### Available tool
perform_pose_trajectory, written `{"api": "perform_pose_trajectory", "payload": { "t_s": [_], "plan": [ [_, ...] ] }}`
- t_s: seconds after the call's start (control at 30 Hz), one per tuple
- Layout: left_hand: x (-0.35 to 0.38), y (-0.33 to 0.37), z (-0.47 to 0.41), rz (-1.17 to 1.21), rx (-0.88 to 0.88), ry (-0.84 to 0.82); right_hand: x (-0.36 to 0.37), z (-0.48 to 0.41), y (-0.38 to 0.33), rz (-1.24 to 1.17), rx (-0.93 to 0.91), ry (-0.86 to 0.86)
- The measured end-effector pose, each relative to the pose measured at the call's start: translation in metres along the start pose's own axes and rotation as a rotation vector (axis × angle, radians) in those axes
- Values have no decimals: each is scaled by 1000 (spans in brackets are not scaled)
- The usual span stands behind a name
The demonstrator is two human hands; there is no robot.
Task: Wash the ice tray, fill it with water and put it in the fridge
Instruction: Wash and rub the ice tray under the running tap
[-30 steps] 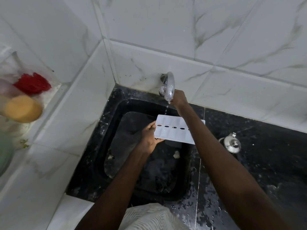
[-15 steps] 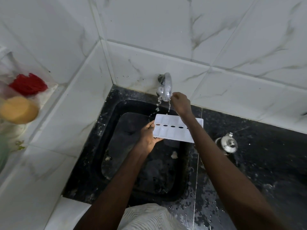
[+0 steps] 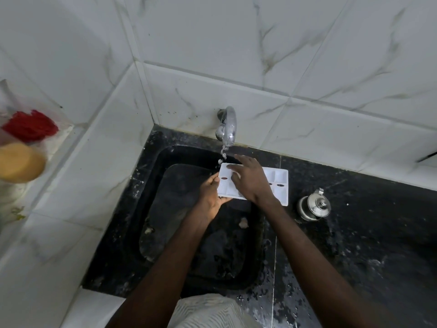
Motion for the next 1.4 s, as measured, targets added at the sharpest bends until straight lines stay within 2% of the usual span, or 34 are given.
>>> {"api": "perform_pose_trajectory", "payload": {
  "t_s": [0.13, 0.27, 0.4, 0.53, 0.7, 0.83, 1.0, 1.07, 1.17, 1.33, 1.4],
  "plan": [
    [5, 8, 1, 2, 52, -34, 23, -3, -3, 182, -2, -117],
    [-7, 23, -3, 0, 94, 4, 23, 1, -15, 177, -68, -87],
    [-9, 27, 0, -15, 112, -1, 15, -6, -19, 172, 25, -50],
    [-14, 26, -2, -13, 126, 36, 23, -3, -33, 179, -46, -105],
    [-9, 26, 1, 2, 122, 11, 12, -8, -22, 113, 26, -18],
    [-7, 29, 0, 24, 127, 16, 17, -6, -30, 125, -17, -72],
    [-5, 28, 0, 27, 115, -8, 3, -9, -23, 99, 56, 50],
    [-2, 28, 2, 33, 105, -28, 11, -8, -28, 100, 57, -2],
    [-11, 26, 1, 23, 102, -25, 16, -3, -34, 131, -38, -63],
    [-31, 21, -3, 12, -5, 86, 0, -5, -7, -44, 78, 119],
    [-35, 19, -3, -4, -54, 126, 2, -6, -2, -33, 121, 120]
  ]
}}
Point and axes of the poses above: each hand's wrist, its own z-axis away from the middle knuckle, its own x-axis out of the palm, y = z × x, the point moved 7 cm from there along -z, towards the middle knuckle, and after that the axes turned 11 degrees about x, right-handed, at the moved point
